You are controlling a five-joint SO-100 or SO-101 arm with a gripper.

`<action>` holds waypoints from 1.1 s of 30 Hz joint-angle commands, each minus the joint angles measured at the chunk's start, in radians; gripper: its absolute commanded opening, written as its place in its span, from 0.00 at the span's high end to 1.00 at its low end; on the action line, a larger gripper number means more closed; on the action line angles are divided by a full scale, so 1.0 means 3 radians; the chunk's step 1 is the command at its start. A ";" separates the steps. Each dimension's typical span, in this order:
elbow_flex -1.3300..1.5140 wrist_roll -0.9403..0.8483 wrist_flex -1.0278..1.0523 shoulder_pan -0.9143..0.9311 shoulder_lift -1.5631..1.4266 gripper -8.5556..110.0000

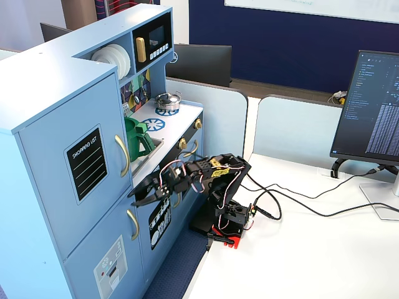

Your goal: Close the left cabinet door

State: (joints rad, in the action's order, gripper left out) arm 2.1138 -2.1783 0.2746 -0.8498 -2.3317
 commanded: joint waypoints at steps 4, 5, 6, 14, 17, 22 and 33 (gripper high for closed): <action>0.0562 0.0752 0.1667 0.1335 -0.1156 0.93; 0.0726 0.0777 0.1907 0.1544 -0.1289 0.93; 0.0910 0.0777 0.2086 0.1749 -0.1416 0.93; 0.2061 0.1657 0.3298 0.2679 -0.2260 0.93; 0.2378 0.2096 0.3472 0.2720 -0.2470 0.93; 0.2777 0.2413 0.3753 0.2792 -0.2777 0.93; 0.2945 0.2746 0.4116 0.2690 -0.2817 0.92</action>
State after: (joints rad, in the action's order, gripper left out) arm 2.9422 -1.3775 1.3790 -0.0353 -3.1799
